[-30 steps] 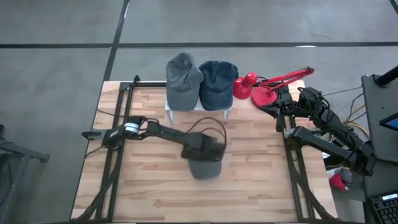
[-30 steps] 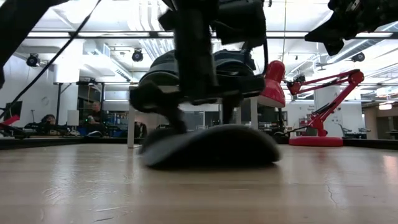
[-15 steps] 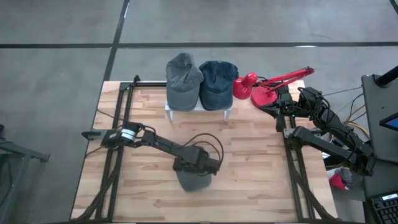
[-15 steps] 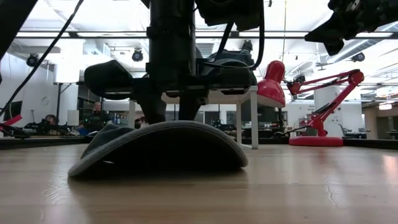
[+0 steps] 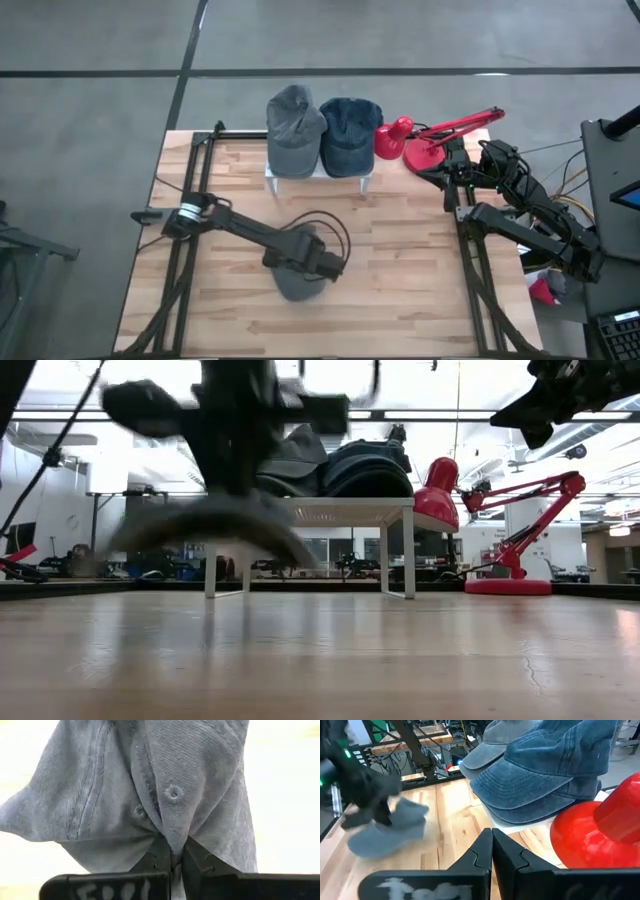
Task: Pick & Place hat
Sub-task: Stack the bottom light gray cap on the top of the other light gray cap on the shelf
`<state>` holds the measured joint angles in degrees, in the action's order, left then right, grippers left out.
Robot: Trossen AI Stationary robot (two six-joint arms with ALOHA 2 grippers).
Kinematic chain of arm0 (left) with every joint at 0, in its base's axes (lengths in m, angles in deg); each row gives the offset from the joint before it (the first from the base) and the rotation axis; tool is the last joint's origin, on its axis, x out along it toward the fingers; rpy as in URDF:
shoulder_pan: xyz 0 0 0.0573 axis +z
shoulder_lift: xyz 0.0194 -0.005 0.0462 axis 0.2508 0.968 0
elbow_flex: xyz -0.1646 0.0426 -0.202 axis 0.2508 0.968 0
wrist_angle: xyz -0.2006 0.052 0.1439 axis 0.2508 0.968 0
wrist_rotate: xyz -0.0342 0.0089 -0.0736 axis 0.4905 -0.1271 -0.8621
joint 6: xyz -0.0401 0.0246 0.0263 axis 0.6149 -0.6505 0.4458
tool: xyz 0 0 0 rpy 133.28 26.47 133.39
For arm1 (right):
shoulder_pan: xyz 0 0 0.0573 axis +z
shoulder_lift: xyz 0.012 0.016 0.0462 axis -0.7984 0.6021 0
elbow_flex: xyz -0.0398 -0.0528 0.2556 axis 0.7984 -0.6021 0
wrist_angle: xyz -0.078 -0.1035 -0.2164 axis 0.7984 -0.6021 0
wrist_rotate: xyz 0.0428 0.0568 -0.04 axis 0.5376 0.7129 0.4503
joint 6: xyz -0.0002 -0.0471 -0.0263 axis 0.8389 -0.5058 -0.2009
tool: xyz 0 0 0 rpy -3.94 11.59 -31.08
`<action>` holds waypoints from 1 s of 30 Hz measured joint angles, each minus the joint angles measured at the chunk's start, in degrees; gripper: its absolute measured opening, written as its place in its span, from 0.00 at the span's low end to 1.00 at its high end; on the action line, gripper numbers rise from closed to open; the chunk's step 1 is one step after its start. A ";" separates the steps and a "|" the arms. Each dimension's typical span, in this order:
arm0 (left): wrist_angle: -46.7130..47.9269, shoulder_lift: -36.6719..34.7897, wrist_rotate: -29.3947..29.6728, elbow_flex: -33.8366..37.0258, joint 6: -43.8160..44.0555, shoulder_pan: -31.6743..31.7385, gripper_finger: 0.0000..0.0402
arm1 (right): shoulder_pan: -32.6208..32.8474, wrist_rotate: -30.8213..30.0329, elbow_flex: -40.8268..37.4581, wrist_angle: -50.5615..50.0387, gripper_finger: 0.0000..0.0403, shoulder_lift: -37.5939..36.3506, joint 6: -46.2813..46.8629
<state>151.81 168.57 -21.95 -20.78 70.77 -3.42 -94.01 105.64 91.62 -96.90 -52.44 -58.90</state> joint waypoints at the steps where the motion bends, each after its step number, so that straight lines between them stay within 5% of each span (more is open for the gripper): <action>1: 1.70 -1.10 0.03 -0.52 0.08 -0.40 0.03 | 0.02 0.00 0.00 0.01 0.02 0.00 0.00; 11: 17.98 -6.99 1.51 -9.16 3.85 -3.98 0.03 | 0.00 -0.08 0.00 0.02 0.02 0.00 -0.17; 17: 17.27 -10.35 13.25 -12.09 3.72 -4.50 0.03 | 0.02 -0.10 0.01 0.04 0.02 0.04 -0.22; 30: 17.22 -10.96 27.48 -25.13 -15.52 -2.75 0.03 | 0.02 -0.17 0.00 0.04 0.02 0.04 -0.57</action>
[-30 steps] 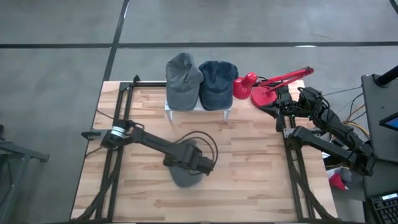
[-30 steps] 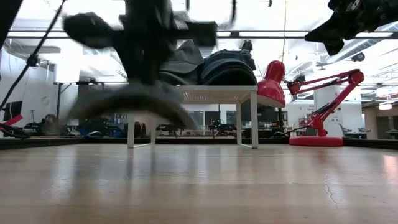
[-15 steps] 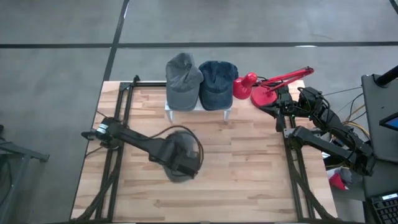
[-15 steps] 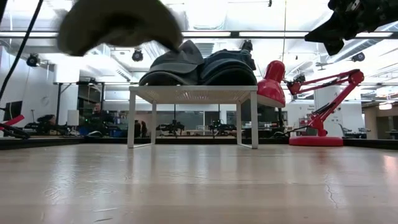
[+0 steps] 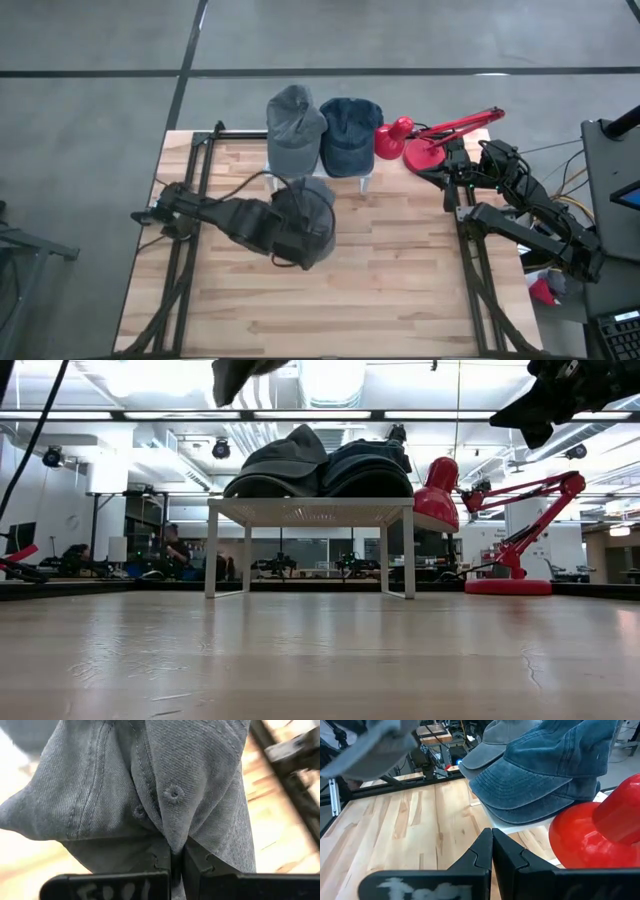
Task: Pick & Place hat
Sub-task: Stack the bottom light gray cap on the top of the other light gray cap on the shelf
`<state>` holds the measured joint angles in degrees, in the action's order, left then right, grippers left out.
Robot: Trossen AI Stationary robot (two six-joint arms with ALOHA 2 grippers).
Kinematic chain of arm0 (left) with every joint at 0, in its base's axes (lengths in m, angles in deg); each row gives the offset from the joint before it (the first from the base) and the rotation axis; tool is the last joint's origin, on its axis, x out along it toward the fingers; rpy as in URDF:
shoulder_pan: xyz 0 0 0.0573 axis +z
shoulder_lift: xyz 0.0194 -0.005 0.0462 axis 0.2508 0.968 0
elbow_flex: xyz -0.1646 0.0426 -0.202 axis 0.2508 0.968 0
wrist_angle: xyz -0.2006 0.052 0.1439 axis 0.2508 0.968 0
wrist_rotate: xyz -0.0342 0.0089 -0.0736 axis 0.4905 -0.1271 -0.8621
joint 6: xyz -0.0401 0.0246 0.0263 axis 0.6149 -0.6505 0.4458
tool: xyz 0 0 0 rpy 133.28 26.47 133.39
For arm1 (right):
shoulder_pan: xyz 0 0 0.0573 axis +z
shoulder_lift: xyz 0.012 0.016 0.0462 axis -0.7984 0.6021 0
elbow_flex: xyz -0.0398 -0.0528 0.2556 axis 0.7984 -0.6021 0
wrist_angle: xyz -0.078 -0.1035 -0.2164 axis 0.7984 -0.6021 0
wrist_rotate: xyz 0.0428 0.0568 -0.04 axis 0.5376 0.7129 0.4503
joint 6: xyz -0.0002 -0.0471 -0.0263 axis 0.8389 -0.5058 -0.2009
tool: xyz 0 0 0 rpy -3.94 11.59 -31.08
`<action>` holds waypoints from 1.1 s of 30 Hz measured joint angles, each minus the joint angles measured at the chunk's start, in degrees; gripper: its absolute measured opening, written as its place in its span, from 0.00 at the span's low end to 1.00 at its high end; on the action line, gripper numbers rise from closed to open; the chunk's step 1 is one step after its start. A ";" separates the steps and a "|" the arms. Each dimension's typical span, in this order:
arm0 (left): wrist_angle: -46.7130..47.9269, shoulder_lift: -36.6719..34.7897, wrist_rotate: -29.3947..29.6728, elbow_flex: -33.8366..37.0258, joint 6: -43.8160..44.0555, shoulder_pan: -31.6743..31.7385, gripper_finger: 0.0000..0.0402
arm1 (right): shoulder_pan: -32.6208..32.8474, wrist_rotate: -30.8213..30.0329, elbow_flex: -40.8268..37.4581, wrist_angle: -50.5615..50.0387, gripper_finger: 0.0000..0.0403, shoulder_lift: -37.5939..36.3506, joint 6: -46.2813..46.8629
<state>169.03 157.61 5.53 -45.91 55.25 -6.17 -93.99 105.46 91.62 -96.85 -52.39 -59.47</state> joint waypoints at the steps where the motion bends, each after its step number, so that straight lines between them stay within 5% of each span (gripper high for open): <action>1: -0.01 0.00 1.30 -1.24 -1.93 0.27 0.03 | -0.02 0.00 0.00 0.00 0.02 0.00 0.00; 8: -0.31 -0.86 8.58 -7.38 -18.60 4.98 0.03 | 0.00 -0.02 0.00 -0.02 0.02 0.00 0.02; 16: -0.07 -3.84 8.54 -7.54 -30.45 14.34 0.03 | 0.00 -0.11 0.00 -0.09 0.02 0.00 0.07; 33: -2.23 -2.76 -2.95 -7.32 -49.66 35.95 0.03 | -0.02 -0.11 0.00 -0.09 0.02 0.23 0.11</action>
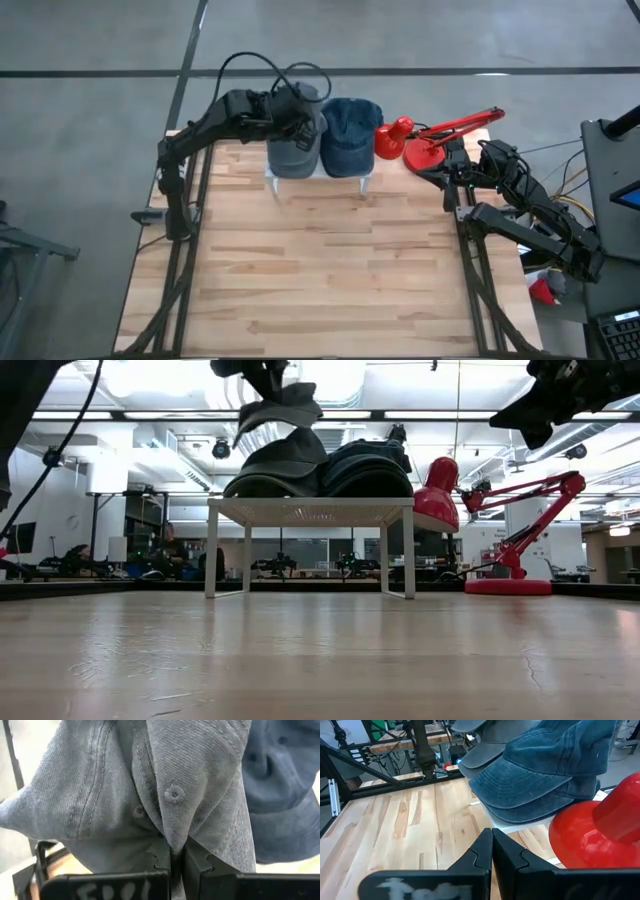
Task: Pick & Place hat
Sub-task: Stack the bottom light gray cap on the top of the other light gray cap on the shelf
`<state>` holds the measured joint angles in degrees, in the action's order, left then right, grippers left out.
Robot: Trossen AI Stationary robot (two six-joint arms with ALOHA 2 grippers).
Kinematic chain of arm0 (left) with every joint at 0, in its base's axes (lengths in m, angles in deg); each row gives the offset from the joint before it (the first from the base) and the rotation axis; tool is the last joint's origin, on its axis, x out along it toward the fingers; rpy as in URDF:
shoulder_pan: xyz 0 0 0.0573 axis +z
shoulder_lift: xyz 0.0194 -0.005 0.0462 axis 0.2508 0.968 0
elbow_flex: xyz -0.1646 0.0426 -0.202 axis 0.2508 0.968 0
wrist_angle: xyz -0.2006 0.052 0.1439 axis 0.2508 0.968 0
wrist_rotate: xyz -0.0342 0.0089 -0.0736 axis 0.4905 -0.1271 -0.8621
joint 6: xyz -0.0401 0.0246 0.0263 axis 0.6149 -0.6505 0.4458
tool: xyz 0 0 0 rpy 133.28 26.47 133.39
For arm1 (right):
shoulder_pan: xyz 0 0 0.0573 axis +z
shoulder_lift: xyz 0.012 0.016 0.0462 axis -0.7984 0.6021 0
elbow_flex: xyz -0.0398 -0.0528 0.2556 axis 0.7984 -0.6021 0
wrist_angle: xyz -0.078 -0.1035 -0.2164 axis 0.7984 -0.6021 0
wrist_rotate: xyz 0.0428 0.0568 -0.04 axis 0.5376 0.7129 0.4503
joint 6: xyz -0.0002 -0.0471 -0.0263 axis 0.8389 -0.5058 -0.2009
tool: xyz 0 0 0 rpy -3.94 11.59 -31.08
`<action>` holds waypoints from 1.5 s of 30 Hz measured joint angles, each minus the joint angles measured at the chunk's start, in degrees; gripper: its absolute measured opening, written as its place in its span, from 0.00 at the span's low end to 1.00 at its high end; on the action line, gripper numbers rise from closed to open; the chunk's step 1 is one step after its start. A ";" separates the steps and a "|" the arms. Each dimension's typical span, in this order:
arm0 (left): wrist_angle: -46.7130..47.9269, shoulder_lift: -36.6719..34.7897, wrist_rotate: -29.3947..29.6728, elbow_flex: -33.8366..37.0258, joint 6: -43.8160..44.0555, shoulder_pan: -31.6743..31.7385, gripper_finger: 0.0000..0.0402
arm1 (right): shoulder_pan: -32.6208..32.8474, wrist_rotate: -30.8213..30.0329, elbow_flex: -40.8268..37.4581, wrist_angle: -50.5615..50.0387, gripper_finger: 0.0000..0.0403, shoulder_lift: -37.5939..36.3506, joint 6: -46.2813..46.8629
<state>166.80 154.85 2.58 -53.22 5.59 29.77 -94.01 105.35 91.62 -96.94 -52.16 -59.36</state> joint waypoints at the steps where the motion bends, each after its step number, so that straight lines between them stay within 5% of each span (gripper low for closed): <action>1: -0.88 0.20 -0.07 -0.12 -1.07 0.38 0.03 | 0.00 0.00 0.00 0.00 0.02 0.01 0.02; 11: 0.14 5.84 -2.85 -0.17 -5.44 3.14 0.03 | 0.00 0.02 0.00 0.02 0.02 1.32 0.07; 28: 0.58 8.49 -6.48 -0.20 -0.40 5.18 0.03 | 0.01 0.02 0.00 0.06 0.02 3.89 0.24; 45: -0.47 8.47 -6.41 -0.20 -0.36 5.31 0.34 | 0.00 0.04 0.00 0.09 0.02 3.72 0.22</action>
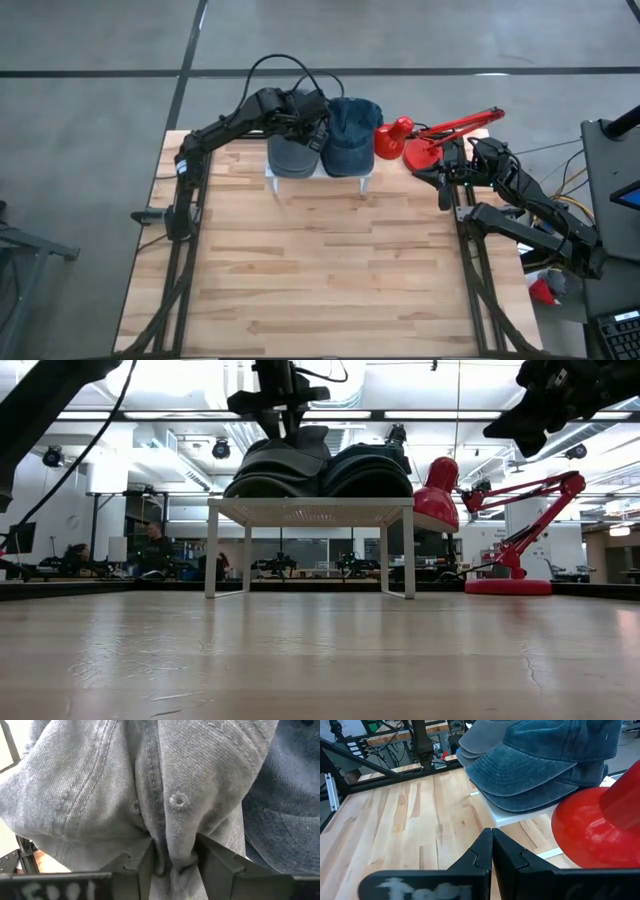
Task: Pick & Place hat
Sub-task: Stack the bottom light gray cap on the top of the other light gray cap on the shelf, then return to Home Position
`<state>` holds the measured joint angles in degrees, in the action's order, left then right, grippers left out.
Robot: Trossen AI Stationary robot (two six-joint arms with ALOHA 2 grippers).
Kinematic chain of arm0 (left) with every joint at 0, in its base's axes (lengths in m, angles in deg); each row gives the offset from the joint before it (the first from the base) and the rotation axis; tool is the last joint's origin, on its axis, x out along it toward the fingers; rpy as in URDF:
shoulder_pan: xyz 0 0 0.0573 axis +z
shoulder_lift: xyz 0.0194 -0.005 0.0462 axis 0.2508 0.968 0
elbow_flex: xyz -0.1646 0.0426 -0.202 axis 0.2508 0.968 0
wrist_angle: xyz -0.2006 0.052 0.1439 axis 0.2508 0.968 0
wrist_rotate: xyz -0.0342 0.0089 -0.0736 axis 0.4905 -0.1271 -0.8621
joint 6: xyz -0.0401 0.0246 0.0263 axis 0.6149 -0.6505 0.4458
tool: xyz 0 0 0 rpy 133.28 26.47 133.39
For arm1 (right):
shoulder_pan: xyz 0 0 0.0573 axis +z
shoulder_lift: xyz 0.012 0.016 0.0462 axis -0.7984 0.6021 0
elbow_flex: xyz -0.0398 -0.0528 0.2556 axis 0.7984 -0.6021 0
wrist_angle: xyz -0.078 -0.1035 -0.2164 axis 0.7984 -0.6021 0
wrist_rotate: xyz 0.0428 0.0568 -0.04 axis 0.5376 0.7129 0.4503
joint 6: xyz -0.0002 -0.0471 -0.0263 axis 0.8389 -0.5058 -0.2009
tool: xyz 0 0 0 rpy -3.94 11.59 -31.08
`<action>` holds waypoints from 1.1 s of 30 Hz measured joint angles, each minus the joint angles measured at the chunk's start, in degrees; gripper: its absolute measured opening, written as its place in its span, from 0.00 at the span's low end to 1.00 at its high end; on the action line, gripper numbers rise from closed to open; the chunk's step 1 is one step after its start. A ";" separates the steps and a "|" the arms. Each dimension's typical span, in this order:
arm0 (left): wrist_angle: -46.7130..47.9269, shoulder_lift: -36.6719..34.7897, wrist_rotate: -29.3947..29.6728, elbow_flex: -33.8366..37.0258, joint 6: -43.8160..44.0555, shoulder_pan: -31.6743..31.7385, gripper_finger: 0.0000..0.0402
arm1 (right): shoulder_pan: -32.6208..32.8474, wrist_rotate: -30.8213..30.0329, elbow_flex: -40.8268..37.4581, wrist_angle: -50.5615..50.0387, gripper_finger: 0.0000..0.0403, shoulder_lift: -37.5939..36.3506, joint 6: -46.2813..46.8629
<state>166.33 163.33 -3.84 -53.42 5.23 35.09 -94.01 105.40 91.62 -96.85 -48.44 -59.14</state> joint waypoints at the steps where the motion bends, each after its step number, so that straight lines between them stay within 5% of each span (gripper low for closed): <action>1: 0.00 -0.10 -0.02 0.00 0.00 0.01 0.35 | 0.00 0.00 0.00 0.00 0.02 0.00 0.00; 24: -5.67 -7.32 -2.51 0.00 1.11 -0.05 0.43 | 0.00 0.02 0.00 0.00 0.02 -0.02 -0.02; 33: -10.30 -13.57 -2.44 0.00 -6.34 -1.10 0.43 | 0.02 0.02 0.00 0.00 0.02 -0.02 0.00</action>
<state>156.03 149.76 -6.28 -53.42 -1.11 33.99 -93.99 105.42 91.62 -96.85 -48.46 -59.14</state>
